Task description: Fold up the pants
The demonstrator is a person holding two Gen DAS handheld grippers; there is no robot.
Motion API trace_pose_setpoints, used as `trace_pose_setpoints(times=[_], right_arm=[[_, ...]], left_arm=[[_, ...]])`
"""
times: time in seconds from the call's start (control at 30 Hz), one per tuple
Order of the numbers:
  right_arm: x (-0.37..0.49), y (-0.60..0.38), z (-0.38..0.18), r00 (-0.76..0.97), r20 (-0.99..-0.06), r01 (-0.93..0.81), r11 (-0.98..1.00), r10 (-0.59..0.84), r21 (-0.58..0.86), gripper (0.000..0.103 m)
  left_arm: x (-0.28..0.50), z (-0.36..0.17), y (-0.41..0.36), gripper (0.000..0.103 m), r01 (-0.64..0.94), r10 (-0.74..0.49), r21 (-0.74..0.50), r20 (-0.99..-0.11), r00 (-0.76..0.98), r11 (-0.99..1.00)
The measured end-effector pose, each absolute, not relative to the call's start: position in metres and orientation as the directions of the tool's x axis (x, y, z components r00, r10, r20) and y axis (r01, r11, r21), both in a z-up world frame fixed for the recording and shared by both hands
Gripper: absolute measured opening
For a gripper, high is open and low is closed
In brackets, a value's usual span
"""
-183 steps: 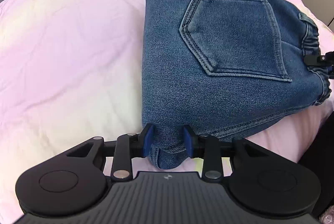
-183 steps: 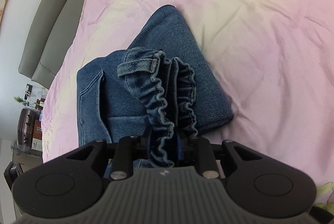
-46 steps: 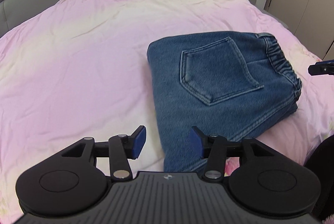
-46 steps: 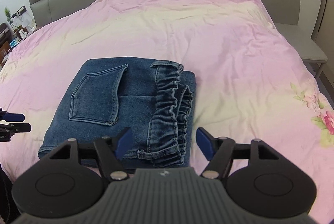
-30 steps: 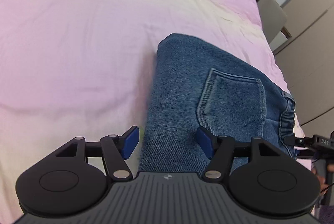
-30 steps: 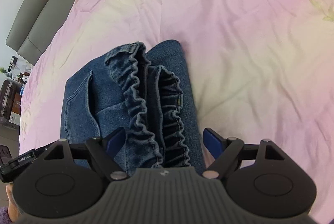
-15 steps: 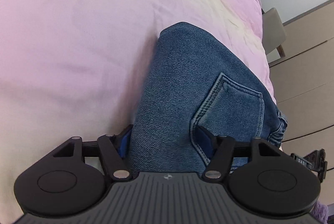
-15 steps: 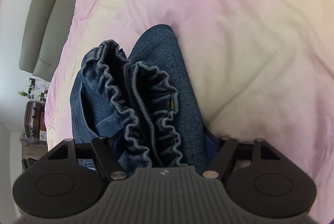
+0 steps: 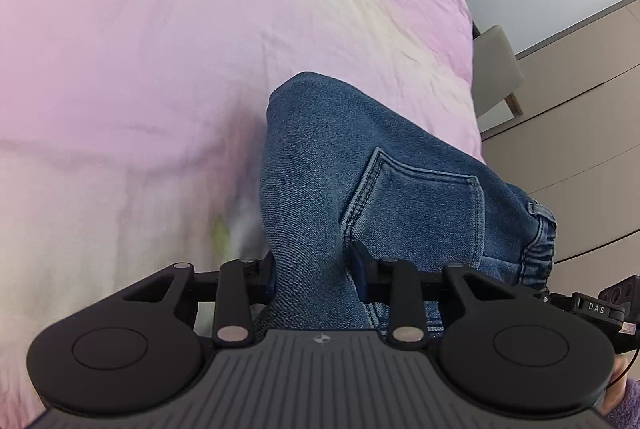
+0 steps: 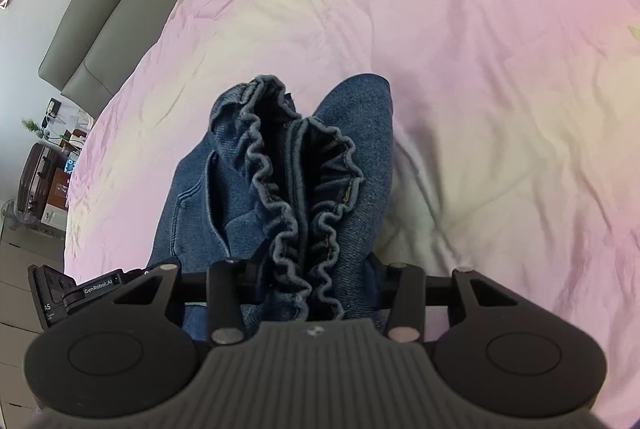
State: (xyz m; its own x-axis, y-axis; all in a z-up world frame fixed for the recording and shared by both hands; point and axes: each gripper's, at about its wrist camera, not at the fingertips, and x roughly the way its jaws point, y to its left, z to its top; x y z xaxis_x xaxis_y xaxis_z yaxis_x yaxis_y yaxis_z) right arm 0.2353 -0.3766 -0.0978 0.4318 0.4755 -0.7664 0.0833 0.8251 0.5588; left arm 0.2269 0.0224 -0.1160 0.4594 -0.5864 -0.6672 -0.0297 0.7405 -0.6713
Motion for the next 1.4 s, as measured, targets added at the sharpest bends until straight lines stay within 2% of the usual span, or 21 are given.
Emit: trace_pose_setpoints(times=[0.2, 0.37, 0.63, 0.9, 1.13, 1.27, 1.4], right_arm=[[0.226, -0.346, -0.067, 0.464, -0.730, 0.020, 0.818, 0.501, 0.575, 0.040], [0.240, -0.295, -0.053, 0.467, -0.688, -0.038, 0.790, 0.555, 0.611, 0.040], [0.273, -0.191, -0.069, 0.453, -0.601, -0.094, 0.706, 0.658, 0.702, 0.040], [0.312, -0.103, -0.107, 0.410, -0.585, -0.102, 0.673, 0.700, 0.733, 0.040], [0.349, -0.066, -0.135, 0.392, -0.626, -0.090, 0.706, 0.674, 0.703, 0.040], [0.364, -0.054, -0.162, 0.368, -0.667, -0.058, 0.731, 0.648, 0.680, 0.040], [0.371, -0.050, -0.185, 0.360, -0.682, -0.048, 0.742, 0.637, 0.668, 0.041]], left_arm=[[0.206, -0.087, 0.059, 0.037, -0.011, -0.565, -0.678, -0.622, 0.541, 0.735], [0.194, -0.061, 0.109, 0.037, -0.036, -0.491, -0.646, -0.614, 0.618, 0.762], [0.198, -0.033, 0.202, 0.037, -0.097, -0.345, -0.566, -0.620, 0.704, 0.819], [0.221, -0.053, 0.266, 0.037, -0.178, -0.268, -0.545, -0.638, 0.722, 0.819], [0.241, -0.098, 0.300, 0.037, -0.195, -0.282, -0.565, -0.645, 0.710, 0.801], [0.254, -0.128, 0.304, 0.037, -0.215, -0.285, -0.551, -0.680, 0.675, 0.806], [0.252, -0.146, 0.305, 0.038, -0.204, -0.293, -0.558, -0.671, 0.681, 0.805]])
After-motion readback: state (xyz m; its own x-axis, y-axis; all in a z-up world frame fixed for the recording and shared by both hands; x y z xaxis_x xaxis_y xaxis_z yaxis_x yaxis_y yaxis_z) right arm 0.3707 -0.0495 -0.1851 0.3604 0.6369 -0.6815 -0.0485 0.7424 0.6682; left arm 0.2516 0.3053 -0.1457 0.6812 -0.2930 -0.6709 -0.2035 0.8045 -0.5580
